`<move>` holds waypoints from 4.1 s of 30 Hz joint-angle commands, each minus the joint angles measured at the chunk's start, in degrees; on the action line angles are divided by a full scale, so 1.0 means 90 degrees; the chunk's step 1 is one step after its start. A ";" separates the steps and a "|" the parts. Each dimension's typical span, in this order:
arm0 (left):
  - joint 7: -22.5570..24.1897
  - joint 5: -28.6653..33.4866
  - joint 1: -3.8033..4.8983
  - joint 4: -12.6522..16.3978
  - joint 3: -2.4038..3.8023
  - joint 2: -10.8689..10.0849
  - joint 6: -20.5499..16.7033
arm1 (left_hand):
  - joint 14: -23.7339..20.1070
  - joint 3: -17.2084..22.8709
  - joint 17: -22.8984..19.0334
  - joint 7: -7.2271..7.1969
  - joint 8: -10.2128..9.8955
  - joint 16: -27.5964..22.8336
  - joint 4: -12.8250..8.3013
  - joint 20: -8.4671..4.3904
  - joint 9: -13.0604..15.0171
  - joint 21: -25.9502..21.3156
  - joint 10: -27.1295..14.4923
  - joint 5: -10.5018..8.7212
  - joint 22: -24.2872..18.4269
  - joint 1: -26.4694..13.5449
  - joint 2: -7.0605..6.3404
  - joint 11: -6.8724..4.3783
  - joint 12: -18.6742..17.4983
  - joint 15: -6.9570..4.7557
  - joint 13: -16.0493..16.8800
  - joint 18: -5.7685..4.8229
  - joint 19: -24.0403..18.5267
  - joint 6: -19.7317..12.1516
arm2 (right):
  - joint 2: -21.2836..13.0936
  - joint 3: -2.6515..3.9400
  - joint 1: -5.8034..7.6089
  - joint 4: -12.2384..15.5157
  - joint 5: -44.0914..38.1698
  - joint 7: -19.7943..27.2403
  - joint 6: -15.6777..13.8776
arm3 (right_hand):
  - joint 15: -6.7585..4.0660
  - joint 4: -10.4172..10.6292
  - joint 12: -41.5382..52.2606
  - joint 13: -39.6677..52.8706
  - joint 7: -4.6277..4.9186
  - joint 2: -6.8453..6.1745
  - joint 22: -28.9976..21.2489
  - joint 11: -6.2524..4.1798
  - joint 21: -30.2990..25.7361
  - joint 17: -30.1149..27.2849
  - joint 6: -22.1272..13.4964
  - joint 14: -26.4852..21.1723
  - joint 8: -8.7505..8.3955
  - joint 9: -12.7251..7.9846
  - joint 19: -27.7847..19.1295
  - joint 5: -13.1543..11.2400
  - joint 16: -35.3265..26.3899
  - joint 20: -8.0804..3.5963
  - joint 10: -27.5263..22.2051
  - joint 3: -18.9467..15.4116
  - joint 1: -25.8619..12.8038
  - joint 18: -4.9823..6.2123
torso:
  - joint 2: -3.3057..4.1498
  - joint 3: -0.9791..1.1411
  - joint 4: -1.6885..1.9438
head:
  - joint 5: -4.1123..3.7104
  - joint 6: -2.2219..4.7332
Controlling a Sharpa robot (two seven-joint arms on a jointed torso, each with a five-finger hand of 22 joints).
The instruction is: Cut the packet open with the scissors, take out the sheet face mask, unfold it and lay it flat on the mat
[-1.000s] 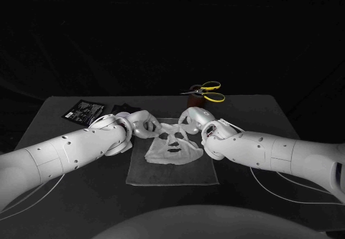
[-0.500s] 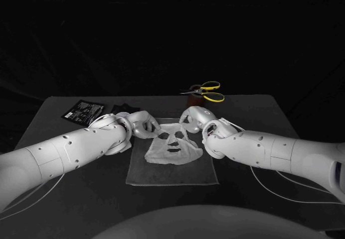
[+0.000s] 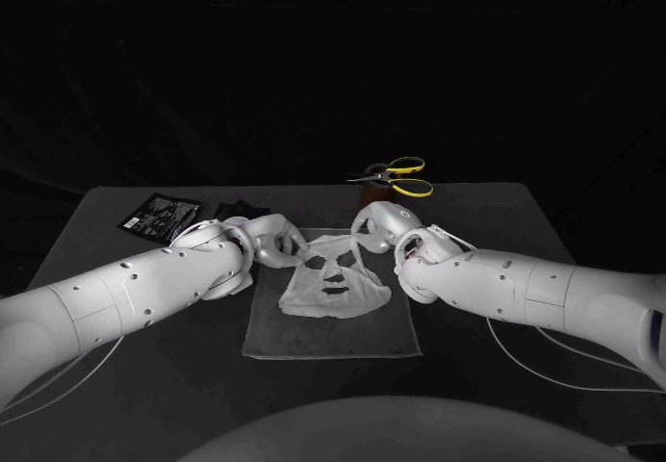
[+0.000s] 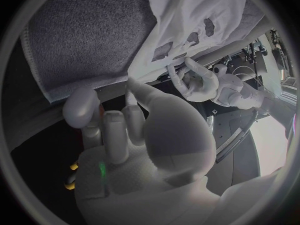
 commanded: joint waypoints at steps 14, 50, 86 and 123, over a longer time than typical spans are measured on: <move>-0.0142 -0.0071 -0.0012 -0.0013 -0.0012 -0.0015 -0.0002 | 0.0216 -0.0004 0.0551 0.0052 -0.0043 0.0027 -0.0042 0.0003 -0.0014 0.0018 -0.0043 0.0015 0.0006 0.0044 0.0035 0.0011 0.0054 -0.0004 0.0021 -0.0050 0.0016 0.0015 | -0.0035 0.0009 0.0018 -0.0145 -0.0054 -0.0036 -0.0086 | 0.0030 -0.0042 -0.0122 0.0061 0.0018 -0.0039 0.0740 0.0016 -0.0066 0.0684 -0.0062 0.0446 -0.0028 -0.0004 -0.0053 0.0027 -0.0038 0.0011 -0.0085 0.0051 -0.0029 0.0064 | -0.0004 -0.0006 0.0006 | -0.0025 0.0000; -0.0032 0.0018 -0.0011 0.0040 -0.0011 -0.0034 -0.0045 | 0.0211 -0.0024 0.0543 0.0091 -0.0053 0.0026 -0.0038 0.0014 -0.0021 0.0010 -0.0062 0.0015 -0.0002 0.0030 0.0025 0.0041 0.0092 0.0018 0.0048 -0.0049 0.0004 0.0032 | -0.2019 -0.0004 -0.0172 0.2561 0.0381 -0.0068 0.0722 | 0.0163 0.0470 0.0018 0.0213 0.0189 -0.0575 0.0777 0.0172 0.0109 0.0816 -0.0382 0.0482 -0.0414 -0.0221 -0.0002 0.0047 0.0028 0.0137 0.0008 -0.0365 -0.0757 0.0036 | -0.0003 -0.0008 -0.0007 | -0.0048 0.0000; -0.0040 0.0031 -0.0012 0.0066 -0.0012 -0.0023 0.0017 | 0.0221 -0.0027 0.0568 0.0114 -0.0053 0.0034 -0.0039 0.0027 -0.0023 0.0026 -0.0071 0.0015 0.0016 0.0033 0.0034 0.0063 0.0118 0.0037 0.0066 -0.0055 0.0015 0.0062 | -0.1366 -0.0017 -0.0252 0.1843 0.0079 -0.0235 0.0768 | 0.0169 0.0510 0.0096 0.0293 0.0172 -0.0531 0.0793 0.0165 0.0173 0.0893 -0.0249 0.0499 -0.0469 -0.0263 0.0021 0.0052 0.0072 0.0159 0.0048 -0.0369 -0.0552 0.0034 | -0.0002 -0.0006 0.0003 | -0.0015 0.0000; -0.0049 0.0078 -0.0012 0.0068 -0.0011 -0.0023 0.0032 | 0.0225 -0.0021 0.0578 0.0123 -0.0054 0.0038 -0.0046 0.0037 -0.0026 0.0036 -0.0067 0.0015 0.0027 0.0047 0.0046 0.0073 0.0144 0.0049 0.0087 -0.0058 0.0022 0.0084 | -0.1175 -0.0019 -0.0253 0.1587 -0.0221 -0.0381 0.0618 | -0.0003 0.0575 0.0450 0.0644 -0.0054 0.0088 0.0865 -0.0036 0.0488 0.1076 0.0147 0.0539 -0.0184 -0.0134 0.0128 0.0034 0.0163 0.0009 0.0309 0.0181 -0.0154 -0.0013 | 0.0000 -0.0003 0.0002 | -0.0033 0.0000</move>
